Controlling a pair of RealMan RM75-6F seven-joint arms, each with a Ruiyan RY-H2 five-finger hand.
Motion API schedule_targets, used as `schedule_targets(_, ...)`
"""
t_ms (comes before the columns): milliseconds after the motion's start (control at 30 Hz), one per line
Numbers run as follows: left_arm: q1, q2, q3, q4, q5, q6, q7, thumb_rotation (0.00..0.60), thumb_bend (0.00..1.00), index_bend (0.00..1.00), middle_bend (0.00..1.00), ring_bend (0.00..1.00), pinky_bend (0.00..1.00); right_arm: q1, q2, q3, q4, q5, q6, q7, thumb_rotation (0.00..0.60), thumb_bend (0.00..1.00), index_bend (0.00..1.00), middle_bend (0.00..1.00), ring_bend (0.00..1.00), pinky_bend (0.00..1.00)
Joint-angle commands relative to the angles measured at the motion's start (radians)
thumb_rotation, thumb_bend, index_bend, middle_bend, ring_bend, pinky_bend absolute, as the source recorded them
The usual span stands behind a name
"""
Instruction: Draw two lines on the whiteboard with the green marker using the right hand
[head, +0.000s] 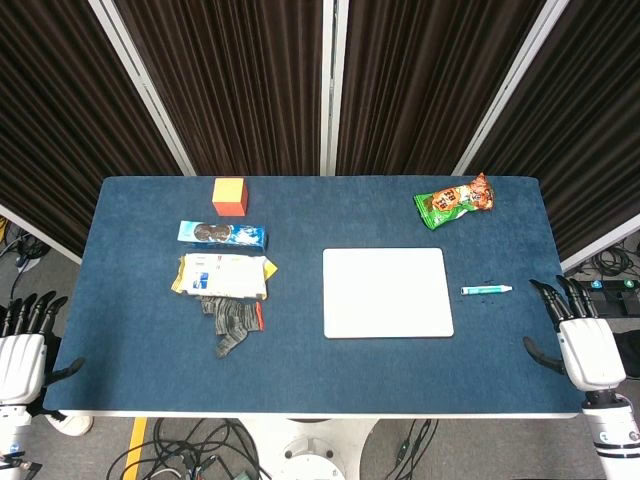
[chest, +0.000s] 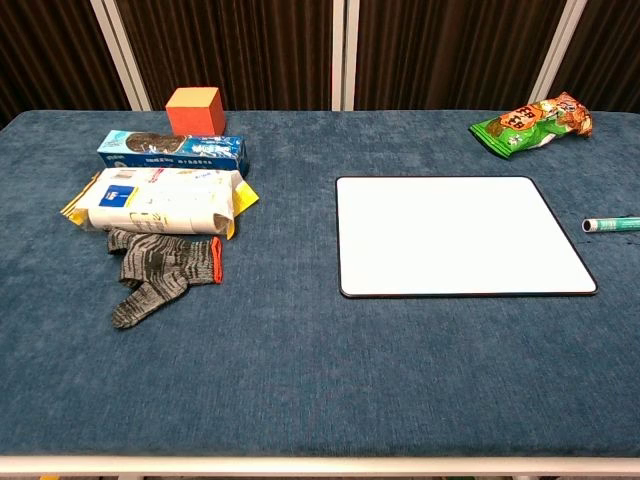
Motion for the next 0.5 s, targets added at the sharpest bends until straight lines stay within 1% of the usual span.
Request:
schedule_targets(33,-0.001,-0.002,0.001,0.002,0.0,-0.001,-0.001,0.6,0.0,0.13,0.07,0.0,0.0,0.001,0.0,0.001,-0.001,-0.001,0.0,-0.001,0.6,0.17,0.09,0.18,0.02,0.0)
schedule_targets(233,-0.002,-0.003,0.0,0.004,0.004,0.003,-0.004,0.6,0.0,0.13,0.07,0.0,0.0,-0.002,-0.004,0.005,0.003,-0.006,0.015,0.004,0.6,0.17,0.09,0.19,0.03,0.0)
schedule_targets(333,-0.002,-0.004,0.002,0.006,0.007,0.004,-0.007,0.6,0.0,0.13,0.07,0.0,0.0,0.013,-0.019,0.016,0.028,0.011,-0.008,0.026,0.6,0.17,0.09,0.2,0.05,0.01)
schedule_targets(400,-0.003,-0.004,0.002,0.006,0.008,0.002,-0.007,0.6,0.0,0.13,0.07,0.0,0.0,0.036,-0.03,0.024,0.051,0.036,-0.057,0.026,0.6,0.17,0.11,0.23,0.07,0.02)
schedule_targets(500,-0.005,-0.005,0.002,0.003,0.008,-0.001,-0.007,0.6,0.0,0.13,0.07,0.0,0.0,0.097,-0.076,0.052,0.121,0.077,-0.148,0.003,0.6,0.18,0.22,0.3,0.13,0.04)
